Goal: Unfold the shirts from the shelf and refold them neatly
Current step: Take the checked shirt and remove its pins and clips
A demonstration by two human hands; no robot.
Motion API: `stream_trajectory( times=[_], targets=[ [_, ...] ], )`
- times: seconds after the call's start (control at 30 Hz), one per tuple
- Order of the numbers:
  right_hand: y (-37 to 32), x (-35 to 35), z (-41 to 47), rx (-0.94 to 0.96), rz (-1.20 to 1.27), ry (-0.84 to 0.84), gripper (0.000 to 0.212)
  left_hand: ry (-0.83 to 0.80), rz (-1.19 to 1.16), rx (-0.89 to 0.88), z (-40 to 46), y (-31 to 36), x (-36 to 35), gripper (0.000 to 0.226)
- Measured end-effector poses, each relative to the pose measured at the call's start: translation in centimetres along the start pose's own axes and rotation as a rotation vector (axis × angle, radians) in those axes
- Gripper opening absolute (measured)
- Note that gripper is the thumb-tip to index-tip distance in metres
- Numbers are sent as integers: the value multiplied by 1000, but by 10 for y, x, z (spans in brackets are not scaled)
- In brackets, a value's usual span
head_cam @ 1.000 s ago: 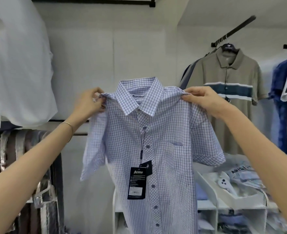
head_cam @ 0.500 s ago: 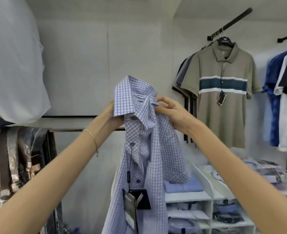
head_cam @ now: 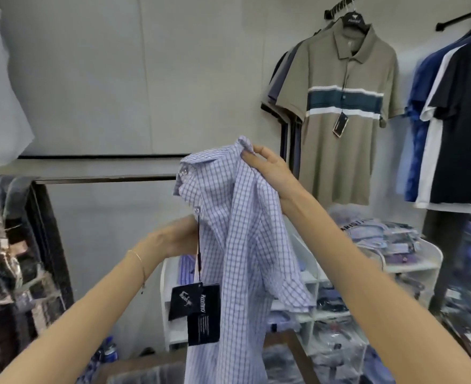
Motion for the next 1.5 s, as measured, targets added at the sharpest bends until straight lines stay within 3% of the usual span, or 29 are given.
stream_trajectory(
  times=[0.07,0.23,0.43,0.57,0.63,0.67,0.73,0.8,0.87,0.93,1.0,1.2,1.3,1.4,1.5],
  targets=[
    [11,13,0,-22,53,118,21,-119,10,148,7,-40,-1,52],
    [46,58,-9,-107,54,288,27,-440,-250,412,20,-114,-18,109],
    [100,109,-30,-269,-103,436,28,-351,-294,452,24,-160,-44,101],
    [137,132,-38,-384,-301,404,17,-303,-369,328,16,-186,-54,91],
    [164,145,-40,-453,-355,376,27,-197,-274,295,14,-202,-52,81],
    [178,149,-42,-487,-399,373,33,-186,-207,354,14,-212,-47,88],
    [205,152,-50,-546,-469,385,35,-378,-168,551,11,-227,-37,105],
    [231,146,-63,-546,-427,451,25,-433,-63,640,11,-243,-18,97],
    [256,133,-81,-494,-326,555,8,-277,244,608,12,-254,-3,83],
    [281,120,-98,-458,-284,603,4,45,459,403,17,-263,12,51],
    [298,107,-108,-426,-276,598,5,204,336,272,19,-261,20,26],
    [304,61,-115,-361,-196,388,15,52,117,162,21,-248,2,51],
    [309,51,-118,-424,-158,342,16,197,91,4,26,-253,-6,30],
    [310,52,-120,-449,-147,324,23,404,212,-37,28,-263,2,30],
    [308,60,-117,-515,-122,349,41,378,231,-39,22,-266,8,13]
  ],
)
Point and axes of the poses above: each hand's wrist, its own z-axis towards the middle knuckle, its own x-axis out of the back of the hand, y = z × x, the point moved 1 cm from there along z, towards the middle knuckle, and after that the axes turned 3 degrees about -x, right-handed, at the moved point
